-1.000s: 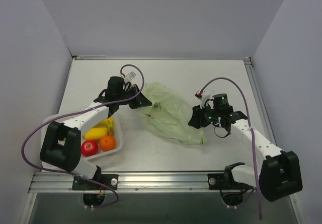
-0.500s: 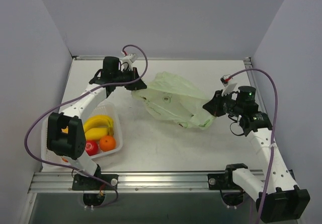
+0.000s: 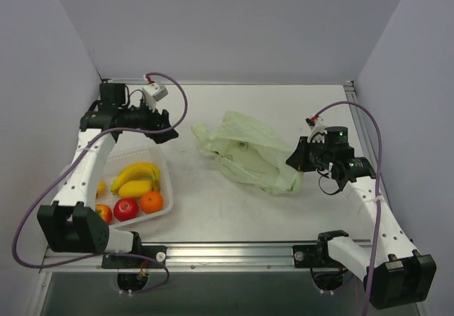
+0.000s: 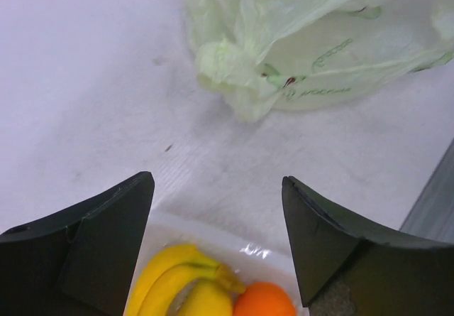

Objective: Place the fake fruits into the plastic bag and tie a complex knot

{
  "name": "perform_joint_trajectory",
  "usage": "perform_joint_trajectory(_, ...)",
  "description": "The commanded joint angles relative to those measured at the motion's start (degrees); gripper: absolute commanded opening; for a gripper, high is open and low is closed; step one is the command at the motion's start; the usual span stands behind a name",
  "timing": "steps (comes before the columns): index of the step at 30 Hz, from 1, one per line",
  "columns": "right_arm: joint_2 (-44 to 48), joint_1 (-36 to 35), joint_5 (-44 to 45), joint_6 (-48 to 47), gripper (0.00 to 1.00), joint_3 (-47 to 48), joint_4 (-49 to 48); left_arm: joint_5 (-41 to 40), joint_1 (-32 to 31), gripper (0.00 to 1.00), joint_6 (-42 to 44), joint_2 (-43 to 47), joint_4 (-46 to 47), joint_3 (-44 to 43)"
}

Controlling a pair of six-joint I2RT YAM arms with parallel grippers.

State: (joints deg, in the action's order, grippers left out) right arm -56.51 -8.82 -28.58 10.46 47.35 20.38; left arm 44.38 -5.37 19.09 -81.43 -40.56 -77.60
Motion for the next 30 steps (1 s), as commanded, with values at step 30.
perform_joint_trajectory(30, -1.2, 0.7, 1.1, -1.1, 0.0, -1.3, 0.8, -14.2, 10.7, 0.82, 70.0, 7.1, -26.6, 13.7)
